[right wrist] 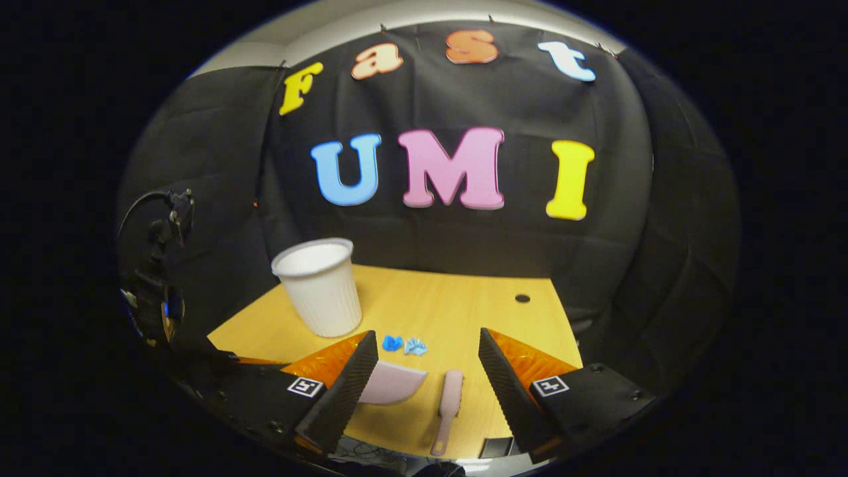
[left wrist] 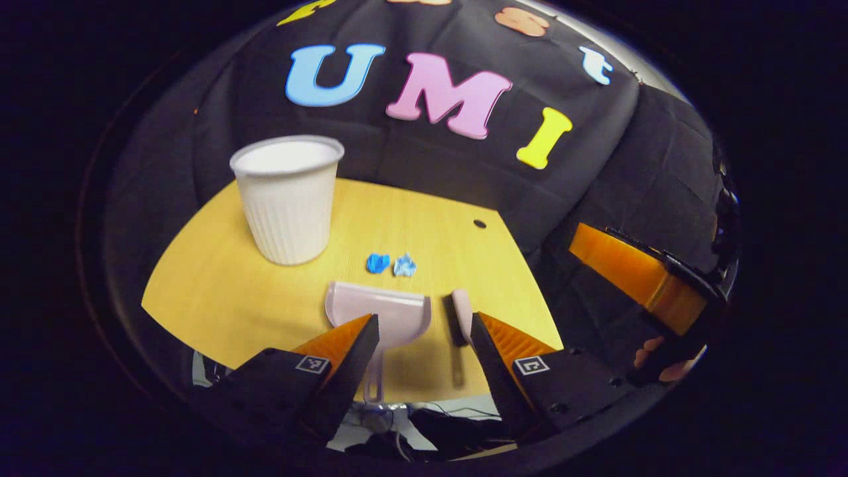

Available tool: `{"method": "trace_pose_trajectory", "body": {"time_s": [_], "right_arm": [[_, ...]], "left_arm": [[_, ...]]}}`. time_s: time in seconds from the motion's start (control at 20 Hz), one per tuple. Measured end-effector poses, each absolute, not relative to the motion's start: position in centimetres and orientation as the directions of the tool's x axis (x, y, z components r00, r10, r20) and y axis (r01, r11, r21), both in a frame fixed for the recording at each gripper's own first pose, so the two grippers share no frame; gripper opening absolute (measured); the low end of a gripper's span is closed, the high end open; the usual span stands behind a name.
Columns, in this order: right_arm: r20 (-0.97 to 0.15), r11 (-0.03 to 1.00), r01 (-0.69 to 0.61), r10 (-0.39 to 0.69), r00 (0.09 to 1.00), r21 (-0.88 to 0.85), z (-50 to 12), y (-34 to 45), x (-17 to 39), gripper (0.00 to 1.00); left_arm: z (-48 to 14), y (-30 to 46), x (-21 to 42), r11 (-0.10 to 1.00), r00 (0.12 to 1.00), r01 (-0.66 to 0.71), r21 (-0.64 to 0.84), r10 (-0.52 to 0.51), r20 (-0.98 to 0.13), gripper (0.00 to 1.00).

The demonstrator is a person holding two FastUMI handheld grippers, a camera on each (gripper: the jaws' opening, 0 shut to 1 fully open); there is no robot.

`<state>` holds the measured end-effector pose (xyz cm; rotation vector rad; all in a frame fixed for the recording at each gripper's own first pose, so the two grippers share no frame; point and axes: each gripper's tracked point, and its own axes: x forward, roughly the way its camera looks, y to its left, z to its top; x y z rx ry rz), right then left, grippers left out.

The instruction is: Pick up the small broom and dustpan from the desktop, sweep the trash into the dustpan with the broom, and then empty the trash into the garbage bin.

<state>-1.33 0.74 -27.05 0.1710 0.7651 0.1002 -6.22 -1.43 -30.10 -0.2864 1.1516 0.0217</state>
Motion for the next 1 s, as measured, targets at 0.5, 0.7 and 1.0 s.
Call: {"method": "trace_pose_trajectory", "body": {"time_s": [0.5,0.7,1.0], "right_arm": [[-0.964,0.947,0.18,0.257,0.073,0.266,-47.7,1.5,-8.7,0.96],[-0.961,0.958,0.155,0.259,-0.098,0.243,-51.4,2.5,-10.5,0.96],[-0.95,0.977,0.122,0.198,-0.241,0.173,-54.4,2.3,-11.9,1.0]], "left_arm": [[-29.1,-2.1,-6.5,0.986,-0.145,-0.164,0.03,0.006,-0.989,0.83],[-28.9,-2.1,-5.2,0.981,-0.283,-0.19,0.031,-0.025,-0.959,0.83],[-31.0,-1.6,-4.9,0.982,-0.386,-0.185,0.047,-0.029,-0.922,0.8]]}}
